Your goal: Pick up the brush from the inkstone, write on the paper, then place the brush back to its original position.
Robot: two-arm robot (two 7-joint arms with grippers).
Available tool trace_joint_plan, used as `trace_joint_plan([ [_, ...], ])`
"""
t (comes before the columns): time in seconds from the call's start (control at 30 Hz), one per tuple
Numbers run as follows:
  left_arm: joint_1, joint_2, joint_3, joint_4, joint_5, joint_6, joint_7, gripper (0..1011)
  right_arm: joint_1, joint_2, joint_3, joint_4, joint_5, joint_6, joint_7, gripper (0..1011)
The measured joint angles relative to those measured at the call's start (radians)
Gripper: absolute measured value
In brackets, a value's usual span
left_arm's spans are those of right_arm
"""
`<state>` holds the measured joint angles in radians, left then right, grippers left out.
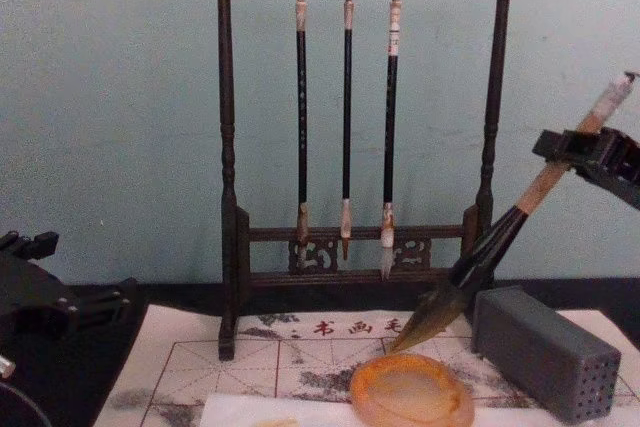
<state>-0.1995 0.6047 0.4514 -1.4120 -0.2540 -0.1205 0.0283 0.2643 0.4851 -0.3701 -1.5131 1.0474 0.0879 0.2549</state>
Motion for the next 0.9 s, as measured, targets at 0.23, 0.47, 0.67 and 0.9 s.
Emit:
trace_joint_plan([
  [0.23, 0.0, 0.0, 0.0, 0.0, 0.0, 0.0, 0.0, 1001, -0.022, 0.023, -0.004, -0.036, -0.067, -0.049, 0.064, 197],
  [0.47, 0.0, 0.0, 0.0, 0.0, 0.0, 0.0, 0.0, 1001, -0.06, 0.041, 0.015, -0.068, -0.099, -0.083, 0.109, 197],
  [0.67, 0.0, 0.0, 0.0, 0.0, 0.0, 0.0, 0.0, 1001, -0.111, 0.071, 0.047, -0.098, -0.117, -0.117, 0.156, 195],
  [0.9, 0.0, 0.0, 0.0, 0.0, 0.0, 0.0, 0.0, 1001, -0.169, 0.111, 0.085, -0.125, -0.138, -0.162, 0.228, 197],
])
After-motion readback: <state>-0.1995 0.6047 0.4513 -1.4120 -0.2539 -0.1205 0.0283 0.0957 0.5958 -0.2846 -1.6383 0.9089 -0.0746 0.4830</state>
